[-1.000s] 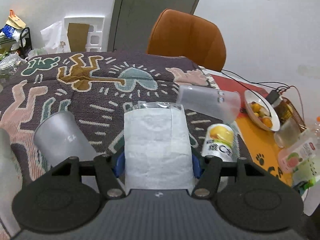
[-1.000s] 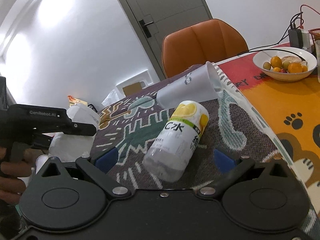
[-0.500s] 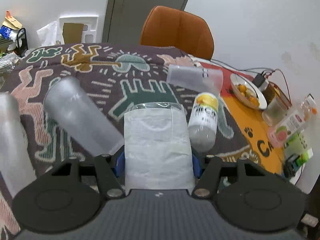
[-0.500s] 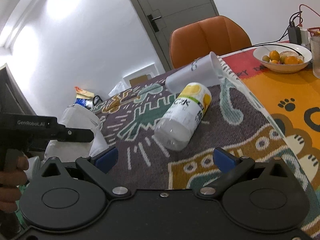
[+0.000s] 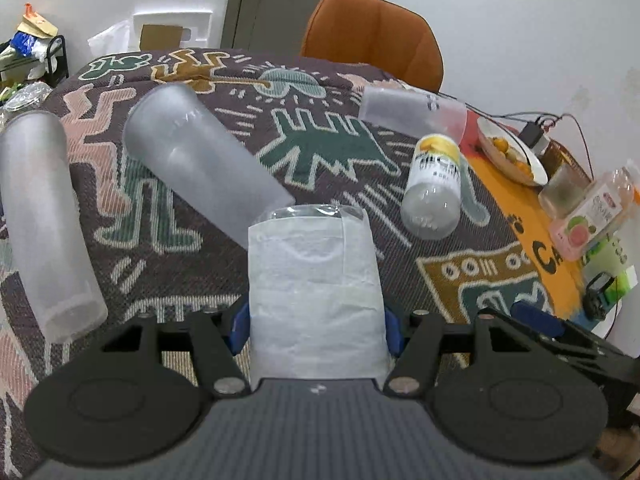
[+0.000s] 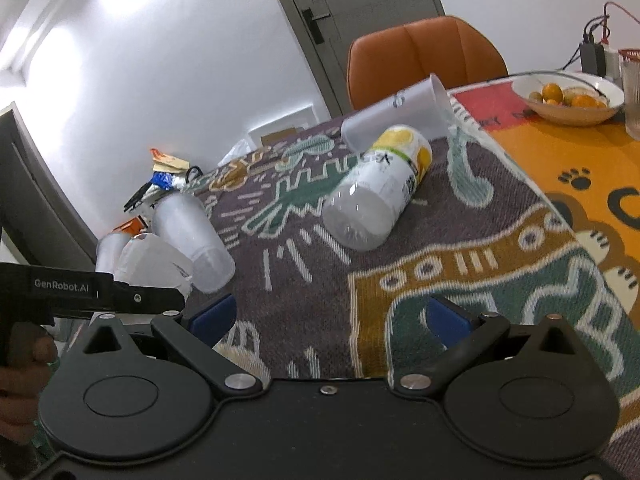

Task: Flip cup upright
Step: 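Rotate the right tool to turn the held cup rim-up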

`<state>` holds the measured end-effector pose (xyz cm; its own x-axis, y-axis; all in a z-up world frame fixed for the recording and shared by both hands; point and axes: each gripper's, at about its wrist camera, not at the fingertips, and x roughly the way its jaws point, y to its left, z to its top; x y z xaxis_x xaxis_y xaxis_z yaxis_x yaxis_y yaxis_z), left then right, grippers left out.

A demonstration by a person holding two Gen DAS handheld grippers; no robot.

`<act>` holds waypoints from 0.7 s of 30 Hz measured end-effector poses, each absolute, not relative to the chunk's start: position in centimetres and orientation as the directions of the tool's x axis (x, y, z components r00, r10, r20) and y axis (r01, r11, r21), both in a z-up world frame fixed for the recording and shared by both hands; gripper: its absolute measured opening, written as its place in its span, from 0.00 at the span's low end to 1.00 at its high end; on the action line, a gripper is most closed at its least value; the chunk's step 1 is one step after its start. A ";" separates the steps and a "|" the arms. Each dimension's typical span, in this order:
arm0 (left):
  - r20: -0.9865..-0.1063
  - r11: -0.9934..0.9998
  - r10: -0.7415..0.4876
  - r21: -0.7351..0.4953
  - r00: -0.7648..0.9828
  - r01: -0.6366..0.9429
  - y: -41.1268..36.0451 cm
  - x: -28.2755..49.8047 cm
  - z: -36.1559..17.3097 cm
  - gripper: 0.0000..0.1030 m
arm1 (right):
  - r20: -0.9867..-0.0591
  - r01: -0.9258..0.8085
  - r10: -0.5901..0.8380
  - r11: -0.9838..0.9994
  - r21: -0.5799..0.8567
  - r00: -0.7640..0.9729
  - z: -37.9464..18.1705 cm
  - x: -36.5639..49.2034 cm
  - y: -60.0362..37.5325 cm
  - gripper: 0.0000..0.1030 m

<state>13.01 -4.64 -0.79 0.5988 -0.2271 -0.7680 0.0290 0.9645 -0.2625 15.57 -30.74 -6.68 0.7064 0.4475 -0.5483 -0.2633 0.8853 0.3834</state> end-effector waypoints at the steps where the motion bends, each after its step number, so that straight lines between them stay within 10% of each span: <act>1: -0.771 0.965 -0.228 -0.261 0.594 0.031 -4.7 12.9 -1.2 0.60 | -0.557 -0.256 0.442 0.888 0.382 0.703 -7.0 15.5 -30.7 1.00; 21: -0.731 0.963 -0.223 -0.267 0.645 0.031 -3.3 12.6 -0.6 0.80 | -0.556 -0.246 0.483 0.860 0.448 0.676 -6.9 16.1 -30.0 1.00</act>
<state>12.56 -3.30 -0.62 0.6447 -0.2233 -0.7311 0.0313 0.9633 -0.2667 16.10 -30.00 -6.90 0.6762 0.4831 -0.5562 -0.2460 0.8597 0.4476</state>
